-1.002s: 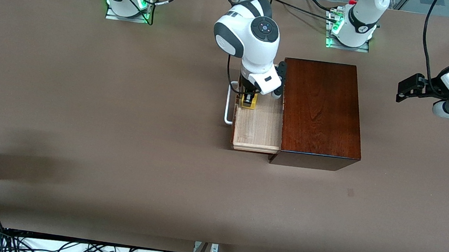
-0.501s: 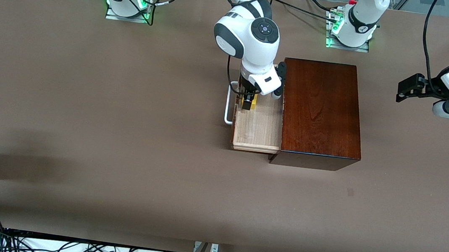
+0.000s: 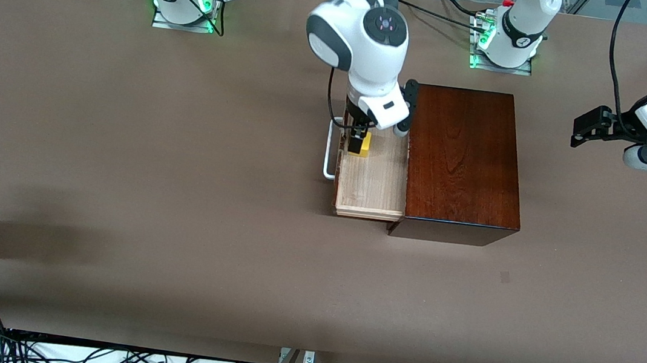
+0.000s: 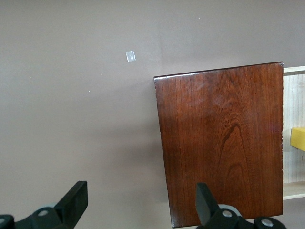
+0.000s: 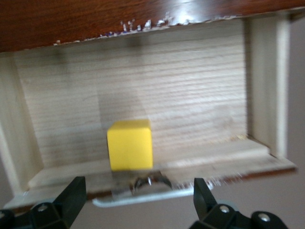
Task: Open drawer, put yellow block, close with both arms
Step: 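Lower the cube into the drawer and open the right gripper, then withdraw the right gripper from the drawer toward its rest pose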
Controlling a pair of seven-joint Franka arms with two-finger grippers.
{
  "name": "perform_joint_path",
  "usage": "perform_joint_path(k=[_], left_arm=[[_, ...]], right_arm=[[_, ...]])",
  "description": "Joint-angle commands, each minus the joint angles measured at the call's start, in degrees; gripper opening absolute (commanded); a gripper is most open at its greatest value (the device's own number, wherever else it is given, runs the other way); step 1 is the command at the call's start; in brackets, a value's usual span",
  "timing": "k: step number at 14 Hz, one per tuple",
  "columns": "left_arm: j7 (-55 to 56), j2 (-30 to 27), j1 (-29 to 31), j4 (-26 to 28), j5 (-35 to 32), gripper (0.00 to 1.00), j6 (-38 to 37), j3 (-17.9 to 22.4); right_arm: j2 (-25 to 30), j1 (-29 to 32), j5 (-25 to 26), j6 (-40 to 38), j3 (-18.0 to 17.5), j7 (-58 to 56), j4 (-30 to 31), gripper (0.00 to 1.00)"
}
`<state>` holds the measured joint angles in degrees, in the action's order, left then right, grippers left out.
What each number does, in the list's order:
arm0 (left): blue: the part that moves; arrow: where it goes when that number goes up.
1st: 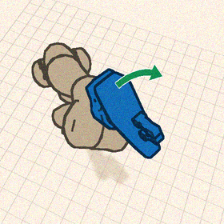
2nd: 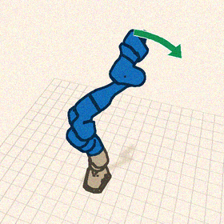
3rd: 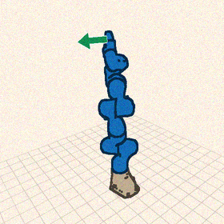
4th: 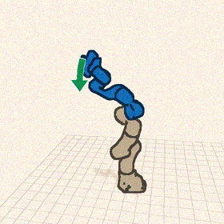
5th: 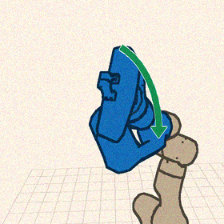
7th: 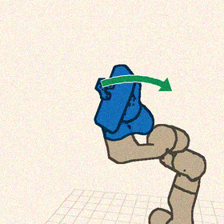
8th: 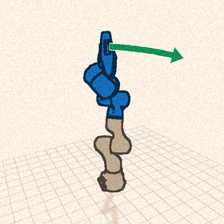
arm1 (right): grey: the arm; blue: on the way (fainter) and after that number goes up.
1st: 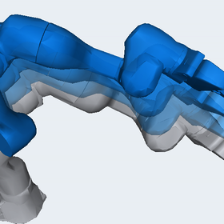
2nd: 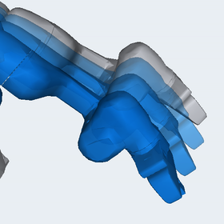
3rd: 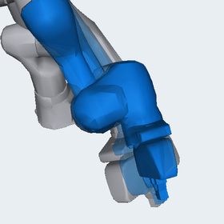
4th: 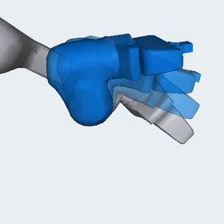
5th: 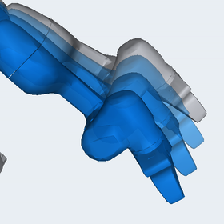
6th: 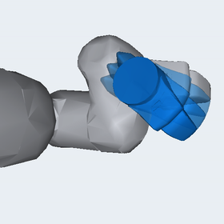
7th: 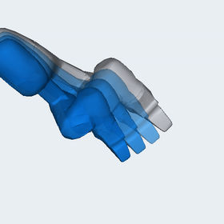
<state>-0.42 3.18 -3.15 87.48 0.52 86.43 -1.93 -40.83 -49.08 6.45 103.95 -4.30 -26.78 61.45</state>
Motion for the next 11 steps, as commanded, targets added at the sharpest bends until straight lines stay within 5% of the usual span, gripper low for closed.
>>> perform_joint_path(k=[1, 11], left_arm=[[0.34, -1.25, -0.1, 1.29, -0.26, 1.0, 0.5, 0.0], [-0.1, 0.77, -1.15, -1.26, 0.36, 1.0, 0.85, -0.09]], right_arm=[[3.82, 2.75, -1.09, -4.79, 0.26, 0.06, -1.42, 1.0], [19.64, 22.01, -5.12, -15.69, 4.2, -0.38, -0.99, 1.0]])
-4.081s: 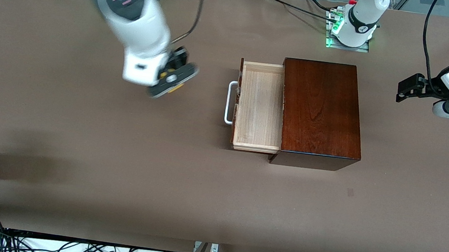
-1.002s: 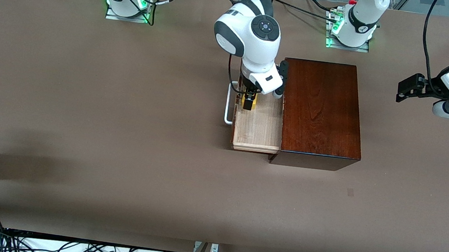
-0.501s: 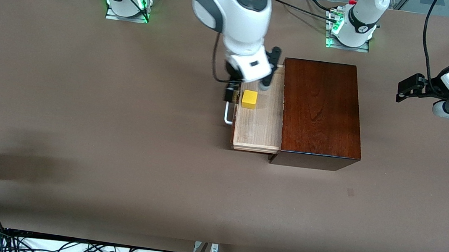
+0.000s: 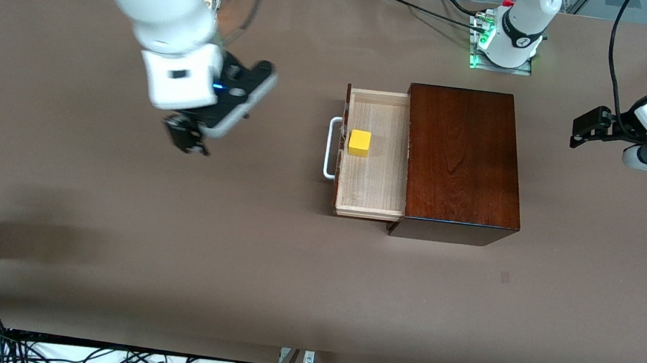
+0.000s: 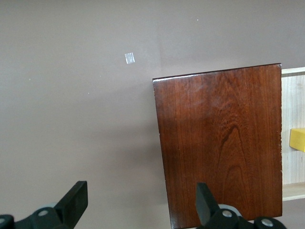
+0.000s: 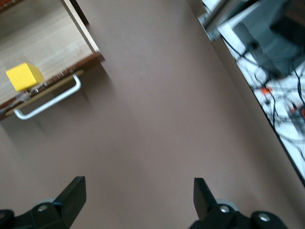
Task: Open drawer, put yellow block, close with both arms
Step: 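Withdraw the right gripper from the drawer toward its rest pose, then move the left gripper down to the drawer handle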
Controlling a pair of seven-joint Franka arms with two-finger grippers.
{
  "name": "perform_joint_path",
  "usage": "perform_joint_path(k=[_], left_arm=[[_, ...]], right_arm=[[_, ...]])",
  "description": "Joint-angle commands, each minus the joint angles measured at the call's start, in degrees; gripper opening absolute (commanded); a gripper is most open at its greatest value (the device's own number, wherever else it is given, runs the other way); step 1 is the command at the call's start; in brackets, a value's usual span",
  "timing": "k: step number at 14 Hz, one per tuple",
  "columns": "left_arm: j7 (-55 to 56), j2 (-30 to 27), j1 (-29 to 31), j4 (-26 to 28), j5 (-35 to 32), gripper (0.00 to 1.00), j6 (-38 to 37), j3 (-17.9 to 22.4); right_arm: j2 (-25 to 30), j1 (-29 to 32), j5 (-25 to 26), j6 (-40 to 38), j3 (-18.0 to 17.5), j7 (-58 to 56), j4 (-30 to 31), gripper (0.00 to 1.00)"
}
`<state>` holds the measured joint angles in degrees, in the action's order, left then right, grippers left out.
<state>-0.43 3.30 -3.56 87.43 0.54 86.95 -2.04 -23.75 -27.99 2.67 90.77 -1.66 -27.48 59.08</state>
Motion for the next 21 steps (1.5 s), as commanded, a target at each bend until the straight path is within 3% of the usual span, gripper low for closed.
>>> perform_joint_path(k=[1, 3, 5, 10, 13, 15, 17, 20, 21], left_arm=[[-0.19, 0.66, -1.18, -1.21, 1.03, 1.0, 0.5, -0.16], [-0.45, 0.75, -1.97, -1.64, 2.7, 1.0, 0.5, -0.51], [-0.63, 2.49, -4.34, -3.14, 2.62, 1.0, 0.5, -0.68], [-2.21, 6.27, -11.11, -5.6, 2.7, 1.0, 1.2, -1.83], [-11.12, 6.72, -12.52, -5.69, 5.33, 1.0, 4.35, -4.98], [-18.97, 8.99, -12.52, -5.78, 5.69, 1.0, 6.2, -9.19], [-19.61, 12.33, -12.87, -5.95, 5.35, 1.0, 10.15, -14.45], [-25.56, 18.83, -15.93, -8.31, 4.99, 1.0, 14.73, -18.08], [-27.07, 21.37, -18.47, -10.68, 4.73, 1.0, 14.74, -17.91]], right_arm=[[3.44, 1.0, -3.09, -3.31, 4.27, 0.67, 1.83, 1.0], [4.59, 0.92, -10.62, -4.71, 12.34, 1.02, 2.53, 1.0], [5.11, 0.92, -13.82, -6.73, 17.81, 1.11, 3.14, 1.0], [9.16, 1.0, -13.65, -7.01, 22.39, 9.81, 9.82, 1.0], [12.31, 6.52, -12.51, -4.47, 18.99, 13.85, 16.48, 1.0], [14.86, 9.78, -9.45, -1.57, 15.56, 14.55, 21.32, 1.0], [17.67, 10.49, -7.6, 0.8, 14.41, 19.9, 26.94, 1.0], [23.64, 16.79, -4.51, 7.92, 6.35, 20.53, 37.83, 1.0], [24.18, 17.26, -4.42, 8.46, 5.62, 20.62, 39.0, 1.0]])
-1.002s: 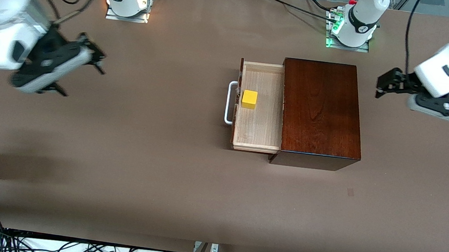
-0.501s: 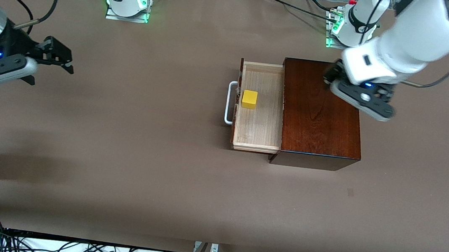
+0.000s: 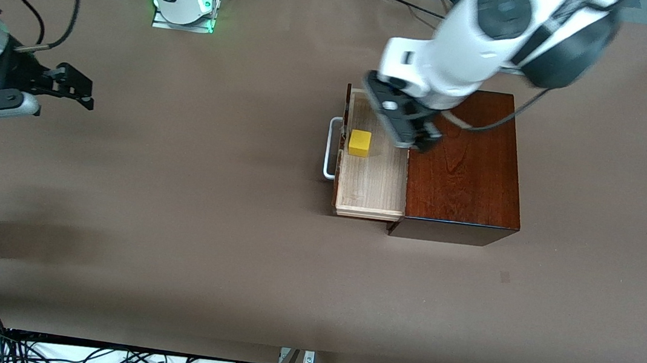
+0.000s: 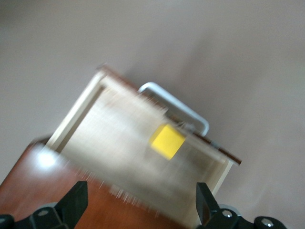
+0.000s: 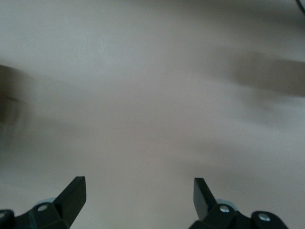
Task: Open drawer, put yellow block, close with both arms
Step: 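Move the left gripper down to the drawer handle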
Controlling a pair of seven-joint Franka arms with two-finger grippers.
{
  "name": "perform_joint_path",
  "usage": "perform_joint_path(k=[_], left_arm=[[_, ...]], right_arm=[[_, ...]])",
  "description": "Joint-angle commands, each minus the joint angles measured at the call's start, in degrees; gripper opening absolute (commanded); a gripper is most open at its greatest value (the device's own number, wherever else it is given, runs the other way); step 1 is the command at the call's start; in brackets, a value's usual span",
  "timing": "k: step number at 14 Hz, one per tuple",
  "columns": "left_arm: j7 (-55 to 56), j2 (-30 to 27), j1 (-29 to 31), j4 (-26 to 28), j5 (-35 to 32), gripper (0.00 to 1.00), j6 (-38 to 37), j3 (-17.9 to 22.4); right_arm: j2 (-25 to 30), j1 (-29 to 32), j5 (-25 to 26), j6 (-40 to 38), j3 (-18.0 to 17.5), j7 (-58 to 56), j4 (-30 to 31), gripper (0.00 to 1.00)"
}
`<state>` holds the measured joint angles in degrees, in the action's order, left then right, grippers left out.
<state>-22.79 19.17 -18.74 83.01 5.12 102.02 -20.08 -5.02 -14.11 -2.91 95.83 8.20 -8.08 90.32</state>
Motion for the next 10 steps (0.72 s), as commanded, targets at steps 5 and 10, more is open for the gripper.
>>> perform_joint_path(k=[5, 10], left_arm=[[-11.2, 15.79, -12.72, -11.81, -11.07, 1.0, 2.29, 0.13], [-16.14, 18.62, -17.29, -10.24, -20.49, 1.0, 2.3, 0.13]], right_arm=[[4.4, 3.57, 1.15, 2.52, -4.33, 0.7, 6.54, 1.0], [1.51, 4.0, 1.15, -2.66, -4.16, -0.09, 0.13, 1.0]])
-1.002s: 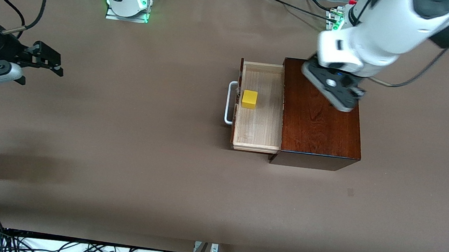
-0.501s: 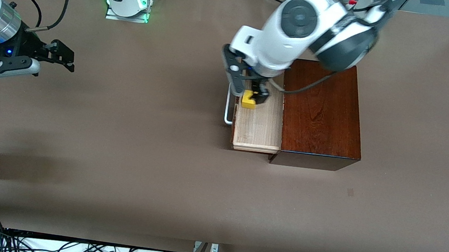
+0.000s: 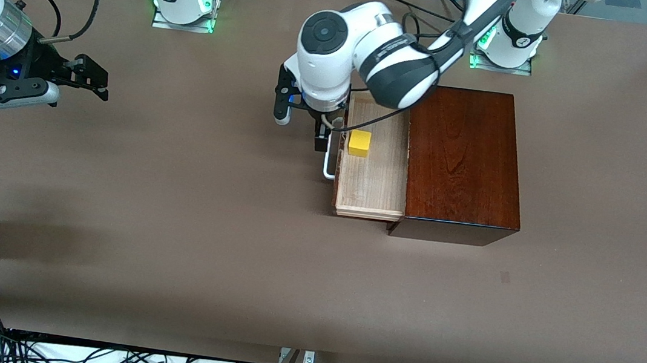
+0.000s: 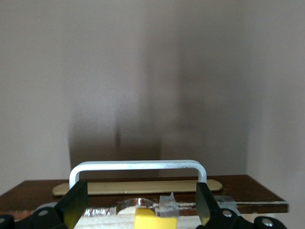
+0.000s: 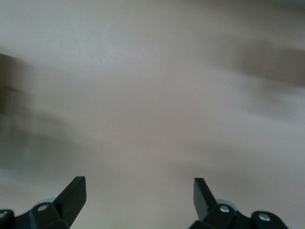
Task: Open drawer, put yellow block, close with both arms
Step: 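Move the left gripper down to the drawer handle, then push the drawer shut into the box with the left gripper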
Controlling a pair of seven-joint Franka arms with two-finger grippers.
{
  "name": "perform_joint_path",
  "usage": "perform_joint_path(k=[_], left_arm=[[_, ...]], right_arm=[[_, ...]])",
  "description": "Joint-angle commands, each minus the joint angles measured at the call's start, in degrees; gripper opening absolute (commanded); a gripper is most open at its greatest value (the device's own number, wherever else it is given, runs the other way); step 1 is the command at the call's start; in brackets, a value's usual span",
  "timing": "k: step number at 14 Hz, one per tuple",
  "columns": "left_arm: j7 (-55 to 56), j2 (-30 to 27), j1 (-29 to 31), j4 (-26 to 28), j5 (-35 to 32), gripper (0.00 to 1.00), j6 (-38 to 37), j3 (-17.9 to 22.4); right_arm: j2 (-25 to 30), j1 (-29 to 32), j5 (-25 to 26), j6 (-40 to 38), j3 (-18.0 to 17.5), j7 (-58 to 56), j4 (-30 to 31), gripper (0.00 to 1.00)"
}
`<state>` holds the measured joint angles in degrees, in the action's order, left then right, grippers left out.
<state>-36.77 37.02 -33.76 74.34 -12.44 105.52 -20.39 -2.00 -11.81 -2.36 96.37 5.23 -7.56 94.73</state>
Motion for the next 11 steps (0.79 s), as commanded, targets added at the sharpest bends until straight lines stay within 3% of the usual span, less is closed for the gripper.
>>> perform_joint_path(k=[1, 11], left_arm=[[-2.08, 0.78, -2.36, -0.61, -2.94, 1.0, -1.19, 0.61], [-1.28, 3.06, -1.66, 1.42, -6.28, 1.0, -1.54, 1.66]], right_arm=[[-1.6, 1.79, 0.6, -4.6, -1.1, -0.61, -5.42, 1.0], [-3.1, 2.41, 1.65, -4.61, -0.57, -0.27, -6.66, 1.0]])
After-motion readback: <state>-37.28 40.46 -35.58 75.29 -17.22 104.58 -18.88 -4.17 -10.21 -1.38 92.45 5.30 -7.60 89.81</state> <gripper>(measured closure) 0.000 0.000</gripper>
